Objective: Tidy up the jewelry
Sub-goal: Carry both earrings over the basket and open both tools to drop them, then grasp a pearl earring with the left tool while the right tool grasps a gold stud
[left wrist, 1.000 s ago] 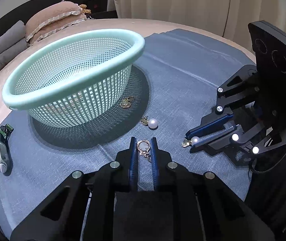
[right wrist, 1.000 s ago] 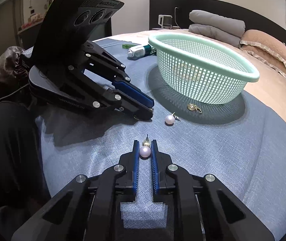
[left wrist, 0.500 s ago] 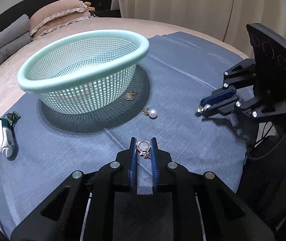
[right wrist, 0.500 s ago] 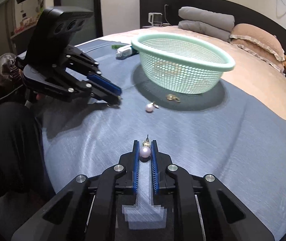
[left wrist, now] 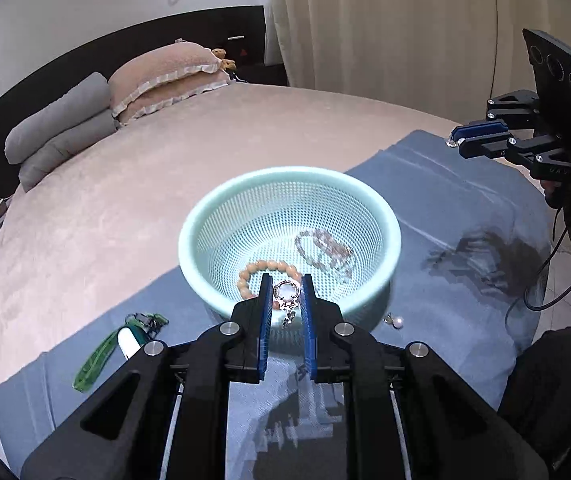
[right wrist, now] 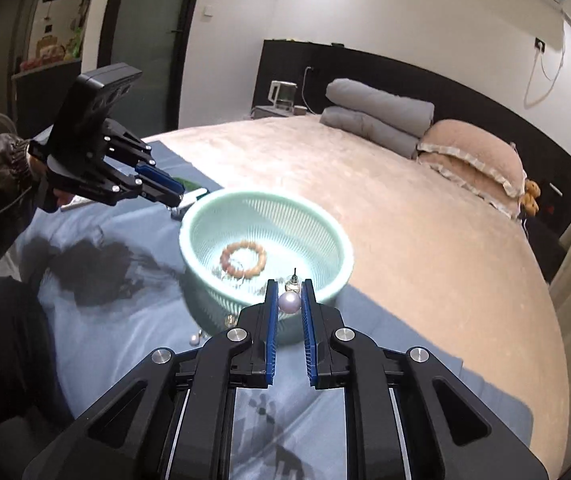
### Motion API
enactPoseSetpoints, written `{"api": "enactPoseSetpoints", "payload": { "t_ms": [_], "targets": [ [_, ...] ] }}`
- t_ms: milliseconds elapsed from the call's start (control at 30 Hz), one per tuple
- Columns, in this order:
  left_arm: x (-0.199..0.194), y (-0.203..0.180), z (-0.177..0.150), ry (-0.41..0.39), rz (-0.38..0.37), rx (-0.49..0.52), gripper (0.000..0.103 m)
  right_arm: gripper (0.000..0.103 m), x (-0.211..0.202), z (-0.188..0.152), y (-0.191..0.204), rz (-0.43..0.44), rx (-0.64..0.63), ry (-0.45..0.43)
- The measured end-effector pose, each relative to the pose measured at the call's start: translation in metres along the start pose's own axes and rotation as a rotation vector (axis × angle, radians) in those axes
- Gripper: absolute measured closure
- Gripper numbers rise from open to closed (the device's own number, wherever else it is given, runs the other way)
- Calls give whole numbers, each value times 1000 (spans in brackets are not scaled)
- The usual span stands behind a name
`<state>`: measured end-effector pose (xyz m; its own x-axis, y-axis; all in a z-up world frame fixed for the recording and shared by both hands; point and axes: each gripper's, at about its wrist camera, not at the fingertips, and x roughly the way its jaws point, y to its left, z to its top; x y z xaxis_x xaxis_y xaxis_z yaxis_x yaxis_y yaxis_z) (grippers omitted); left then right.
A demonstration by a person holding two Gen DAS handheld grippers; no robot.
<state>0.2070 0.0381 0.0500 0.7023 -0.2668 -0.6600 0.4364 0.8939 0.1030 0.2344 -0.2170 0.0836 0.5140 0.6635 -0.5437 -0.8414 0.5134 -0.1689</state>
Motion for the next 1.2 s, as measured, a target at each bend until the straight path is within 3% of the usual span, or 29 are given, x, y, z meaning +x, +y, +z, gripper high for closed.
{"api": "enactPoseSetpoints", "payload": {
  "t_ms": [267,567,867,933,1000,1100,1167,1200],
  "targets": [
    [26,5,17,17,-27,14,88,92,54,35,-3,88,-34,28],
    [66,4,-1,107,-59,17,88,92,112,9,2,157,24,121],
    [68,7,-1,109,-42,10,88,91,116,0,0,161,47,156],
    [66,6,-2,111,-38,4,78,91,114,-2,-3,152,61,156],
    [63,5,-2,102,-30,4,46,88,110,-2,-5,150,75,145],
    [57,5,-2,83,-23,6,40,71,103,-2,-6,153,90,134],
    [54,5,-3,75,-11,9,33,45,98,-3,-7,150,105,116],
    [52,4,-4,70,-6,11,29,39,95,-4,-8,153,121,104]
  ]
}}
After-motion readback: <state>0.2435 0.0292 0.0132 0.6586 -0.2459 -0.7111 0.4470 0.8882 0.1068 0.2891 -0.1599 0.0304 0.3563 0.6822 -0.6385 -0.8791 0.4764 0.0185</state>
